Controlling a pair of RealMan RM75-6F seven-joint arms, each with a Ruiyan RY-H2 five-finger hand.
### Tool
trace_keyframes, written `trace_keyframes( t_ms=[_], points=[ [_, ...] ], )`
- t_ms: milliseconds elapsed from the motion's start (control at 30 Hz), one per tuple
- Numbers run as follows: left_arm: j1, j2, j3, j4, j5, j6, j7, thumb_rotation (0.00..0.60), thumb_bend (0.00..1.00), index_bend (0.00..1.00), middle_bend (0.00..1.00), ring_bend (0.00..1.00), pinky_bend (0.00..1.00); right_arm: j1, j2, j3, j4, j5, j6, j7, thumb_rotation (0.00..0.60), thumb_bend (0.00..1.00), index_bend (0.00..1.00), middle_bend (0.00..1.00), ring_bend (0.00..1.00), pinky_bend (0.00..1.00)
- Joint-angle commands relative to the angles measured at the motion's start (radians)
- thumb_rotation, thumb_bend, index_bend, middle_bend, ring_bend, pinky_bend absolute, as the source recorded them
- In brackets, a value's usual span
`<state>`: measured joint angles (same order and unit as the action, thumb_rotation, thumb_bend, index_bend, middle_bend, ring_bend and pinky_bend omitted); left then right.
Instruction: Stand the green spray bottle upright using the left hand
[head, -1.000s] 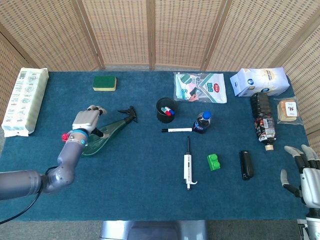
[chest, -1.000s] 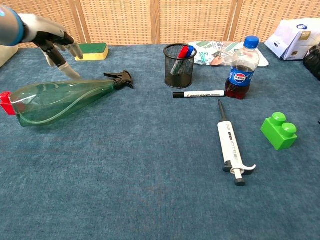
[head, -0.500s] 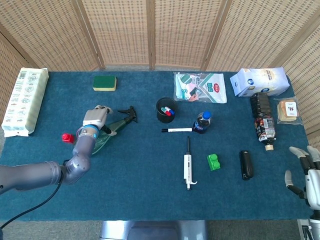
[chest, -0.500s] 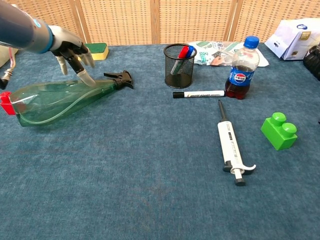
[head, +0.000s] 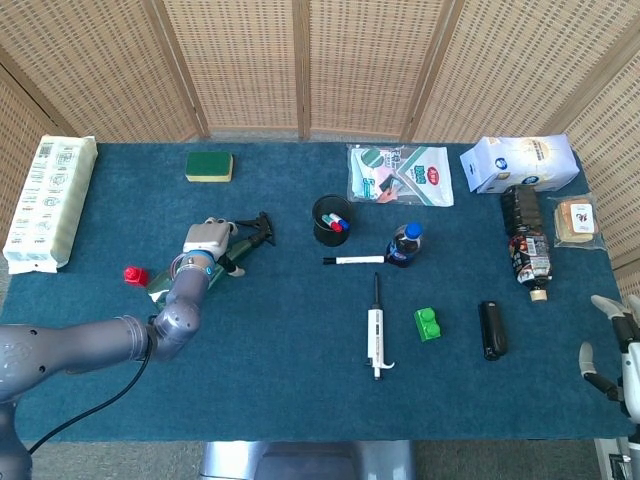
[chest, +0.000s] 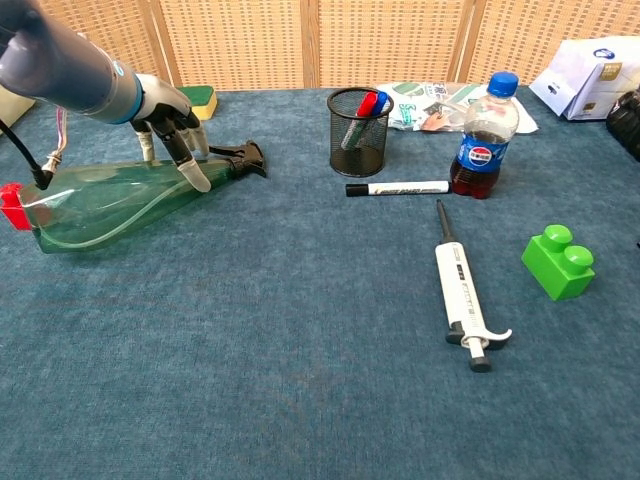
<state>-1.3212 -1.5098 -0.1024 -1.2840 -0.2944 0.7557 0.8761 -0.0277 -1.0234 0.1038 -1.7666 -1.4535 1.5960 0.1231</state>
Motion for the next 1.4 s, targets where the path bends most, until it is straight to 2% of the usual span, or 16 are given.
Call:
trace_keyframes(
  t_ms=[33, 200, 367, 467, 667, 833, 1167, 1400],
  points=[
    [-0.009, -0.016, -0.002, 0.024, -0.027, -0.008, 0.029, 0.487, 0.20, 0.22, 0.16, 0.12, 0.36, -0.004, 0.000, 0.002, -0.001, 0.001, 0.007, 0.009, 0.600, 0.56, 0.18, 0.23, 0.05, 0.10],
    [-0.021, -0.037, 0.002, 0.047, -0.055, -0.006, 0.086, 0.492, 0.24, 0.26, 0.21, 0.18, 0.42, -0.011, 0.003, 0.007, 0.001, 0.000, 0.019, 0.023, 0.600, 0.56, 0.18, 0.23, 0.05, 0.11],
    [-0.025, -0.055, -0.001, 0.062, -0.060, 0.019, 0.129, 0.484, 0.37, 0.38, 0.37, 0.36, 0.55, -0.015, 0.003, 0.012, 0.001, -0.007, 0.031, 0.046, 0.600, 0.56, 0.18, 0.23, 0.05, 0.11],
    [-0.026, -0.058, -0.005, 0.066, -0.077, 0.021, 0.157, 0.484, 0.42, 0.44, 0.42, 0.42, 0.62, -0.016, 0.004, 0.015, -0.001, -0.011, 0.037, 0.064, 0.600, 0.56, 0.18, 0.23, 0.05, 0.11],
    [-0.017, -0.058, -0.023, 0.082, -0.127, 0.017, 0.209, 0.487, 0.48, 0.52, 0.49, 0.49, 0.70, -0.020, 0.007, 0.021, -0.003, -0.017, 0.048, 0.088, 0.600, 0.56, 0.18, 0.23, 0.05, 0.12],
    [0.006, -0.042, -0.054, 0.087, -0.113, 0.004, 0.195, 0.486, 0.48, 0.52, 0.49, 0.50, 0.68, -0.019, 0.007, 0.022, -0.002, -0.019, 0.047, 0.087, 0.600, 0.56, 0.18, 0.23, 0.05, 0.12],
    [0.065, 0.014, -0.111, 0.053, -0.007, -0.027, 0.094, 0.538, 0.48, 0.52, 0.50, 0.51, 0.72, -0.015, -0.002, 0.027, 0.003, -0.023, 0.049, 0.085, 0.600, 0.56, 0.18, 0.23, 0.05, 0.12],
    [0.143, 0.065, -0.169, -0.008, 0.202, -0.040, -0.082, 0.557, 0.48, 0.52, 0.50, 0.51, 0.72, -0.015, -0.008, 0.031, 0.006, -0.025, 0.055, 0.085, 0.600, 0.56, 0.18, 0.23, 0.05, 0.12]
  ],
)
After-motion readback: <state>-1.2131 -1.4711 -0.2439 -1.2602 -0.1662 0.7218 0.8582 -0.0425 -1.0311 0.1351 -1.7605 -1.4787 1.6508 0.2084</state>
